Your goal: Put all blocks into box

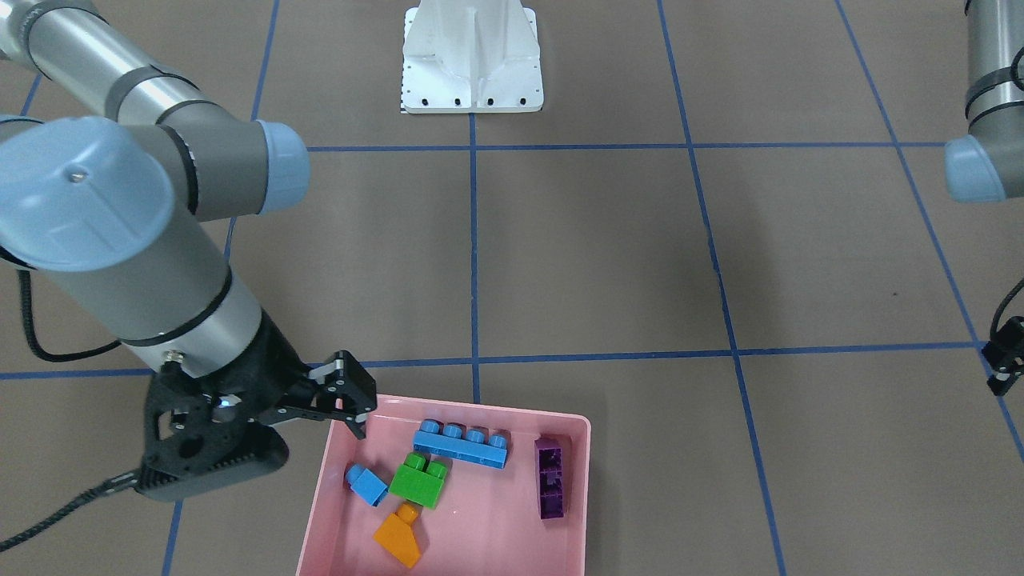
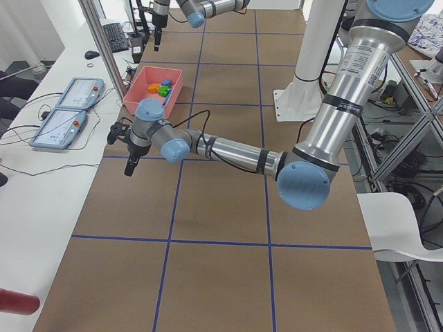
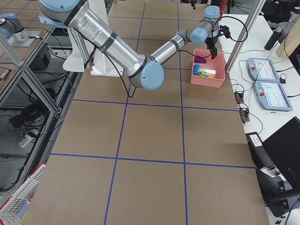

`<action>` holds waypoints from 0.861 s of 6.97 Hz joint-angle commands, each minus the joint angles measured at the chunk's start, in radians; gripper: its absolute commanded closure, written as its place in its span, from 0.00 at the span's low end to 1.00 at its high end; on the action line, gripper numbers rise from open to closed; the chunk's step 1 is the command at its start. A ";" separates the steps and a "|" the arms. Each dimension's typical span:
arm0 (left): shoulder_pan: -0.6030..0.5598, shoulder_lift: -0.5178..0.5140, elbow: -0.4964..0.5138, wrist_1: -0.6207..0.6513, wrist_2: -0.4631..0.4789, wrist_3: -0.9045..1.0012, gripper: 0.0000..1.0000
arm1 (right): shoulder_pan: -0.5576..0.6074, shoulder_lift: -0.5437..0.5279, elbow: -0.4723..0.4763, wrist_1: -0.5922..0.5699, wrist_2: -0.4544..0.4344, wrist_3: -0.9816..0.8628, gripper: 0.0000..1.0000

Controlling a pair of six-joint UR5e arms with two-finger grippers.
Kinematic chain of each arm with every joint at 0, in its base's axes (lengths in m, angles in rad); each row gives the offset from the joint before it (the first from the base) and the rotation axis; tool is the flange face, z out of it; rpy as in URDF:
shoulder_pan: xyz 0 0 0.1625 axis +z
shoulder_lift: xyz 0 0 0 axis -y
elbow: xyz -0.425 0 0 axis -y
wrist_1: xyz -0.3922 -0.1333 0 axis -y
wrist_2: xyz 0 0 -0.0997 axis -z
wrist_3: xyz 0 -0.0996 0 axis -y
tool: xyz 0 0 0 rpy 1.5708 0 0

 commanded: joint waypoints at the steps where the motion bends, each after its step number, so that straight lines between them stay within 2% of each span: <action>1: -0.100 0.018 0.001 0.141 0.002 0.356 0.00 | 0.068 -0.247 0.237 -0.027 0.032 -0.043 0.00; 2: -0.107 0.068 -0.003 0.135 -0.007 0.330 0.00 | 0.096 -0.321 0.273 -0.015 0.096 -0.043 0.01; 3: -0.108 0.115 -0.017 0.123 -0.010 0.279 0.00 | 0.122 -0.363 0.279 -0.013 0.103 -0.037 0.01; 4: -0.104 0.145 -0.031 0.049 0.002 0.273 0.00 | 0.148 -0.451 0.301 -0.010 0.101 -0.063 0.00; 5: -0.105 0.189 -0.034 -0.022 -0.002 0.277 0.00 | 0.165 -0.483 0.310 -0.022 0.092 -0.161 0.00; 6: -0.104 0.238 -0.017 -0.144 -0.001 0.274 0.00 | 0.223 -0.560 0.313 -0.013 0.069 -0.192 0.00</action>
